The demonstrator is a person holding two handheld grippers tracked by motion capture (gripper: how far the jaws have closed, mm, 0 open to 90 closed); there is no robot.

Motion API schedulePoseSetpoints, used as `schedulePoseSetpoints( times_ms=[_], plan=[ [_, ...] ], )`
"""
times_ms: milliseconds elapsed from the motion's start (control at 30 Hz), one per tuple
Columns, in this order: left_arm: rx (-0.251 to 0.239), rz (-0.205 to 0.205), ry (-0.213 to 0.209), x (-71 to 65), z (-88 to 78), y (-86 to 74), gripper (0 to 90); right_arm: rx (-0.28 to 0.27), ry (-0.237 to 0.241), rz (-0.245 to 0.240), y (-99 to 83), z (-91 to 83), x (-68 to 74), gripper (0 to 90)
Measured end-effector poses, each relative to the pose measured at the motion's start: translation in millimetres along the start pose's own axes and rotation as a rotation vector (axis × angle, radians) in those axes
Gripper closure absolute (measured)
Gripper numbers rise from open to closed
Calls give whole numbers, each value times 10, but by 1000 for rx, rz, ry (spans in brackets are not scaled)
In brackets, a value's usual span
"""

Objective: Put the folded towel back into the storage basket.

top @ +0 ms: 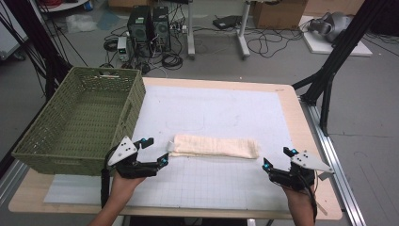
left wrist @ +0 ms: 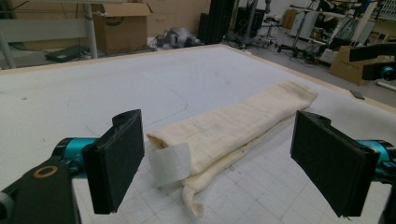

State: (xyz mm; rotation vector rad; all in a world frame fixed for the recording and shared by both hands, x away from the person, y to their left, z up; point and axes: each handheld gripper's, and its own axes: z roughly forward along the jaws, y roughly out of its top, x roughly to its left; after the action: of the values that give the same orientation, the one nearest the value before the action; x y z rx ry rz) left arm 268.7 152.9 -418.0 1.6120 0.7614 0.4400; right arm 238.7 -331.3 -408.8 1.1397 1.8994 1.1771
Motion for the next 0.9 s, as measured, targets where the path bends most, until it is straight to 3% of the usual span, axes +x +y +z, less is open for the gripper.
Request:
schedulePoseSetpoints(
  times_ms=[500,667,767,900],
  plan=[
    [-4,-15,-32,-43,-7,130,176,-11,2,-13,7,4,13,156],
    [27,-16,-39,-6,30,133,176,-12,3,-10,15,5,17,156],
    [41,-38,-44,27,49,166,176,-13,3,-9,19,-5,20,156],
    [30,-35,-53,36,50,242,176,-14,3,-5,18,-9,17,156]
  ],
)
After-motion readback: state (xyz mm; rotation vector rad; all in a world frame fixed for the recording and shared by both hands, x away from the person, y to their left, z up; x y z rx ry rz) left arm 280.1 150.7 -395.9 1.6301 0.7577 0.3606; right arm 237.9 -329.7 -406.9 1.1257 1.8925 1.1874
